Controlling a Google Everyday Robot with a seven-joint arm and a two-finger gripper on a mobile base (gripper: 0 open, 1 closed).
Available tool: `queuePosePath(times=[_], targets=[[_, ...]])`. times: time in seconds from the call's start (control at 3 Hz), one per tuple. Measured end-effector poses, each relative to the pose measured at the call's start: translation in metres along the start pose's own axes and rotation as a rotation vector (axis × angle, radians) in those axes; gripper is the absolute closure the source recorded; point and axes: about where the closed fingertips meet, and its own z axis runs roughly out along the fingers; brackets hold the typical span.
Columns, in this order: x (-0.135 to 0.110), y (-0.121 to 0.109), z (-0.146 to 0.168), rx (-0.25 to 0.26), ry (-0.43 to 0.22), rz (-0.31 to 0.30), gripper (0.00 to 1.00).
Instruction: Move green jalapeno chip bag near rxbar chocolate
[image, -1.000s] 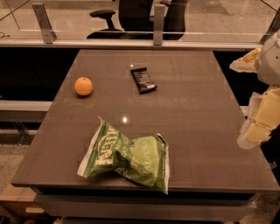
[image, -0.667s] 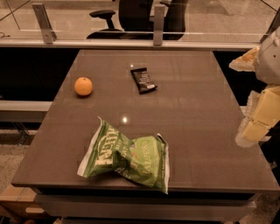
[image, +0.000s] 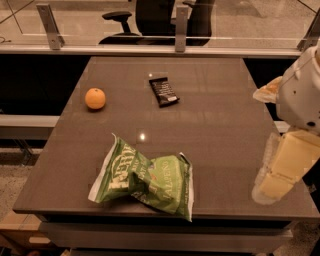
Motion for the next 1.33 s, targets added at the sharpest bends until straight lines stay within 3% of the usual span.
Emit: queuePosePath(times=[0.33,0.67,1.0,1.33], targets=[[-0.018,0.023,-0.001,0.018,0.038,0.017,0.0],[-0.042,0.025,0.008,0.048,0.047,0.02,0.0],[-0.066,0.022,0.03,0.045,0.021,0.013,0.0],[-0.078,0.02,0.062,-0.012,-0.041,0.019,0.0]])
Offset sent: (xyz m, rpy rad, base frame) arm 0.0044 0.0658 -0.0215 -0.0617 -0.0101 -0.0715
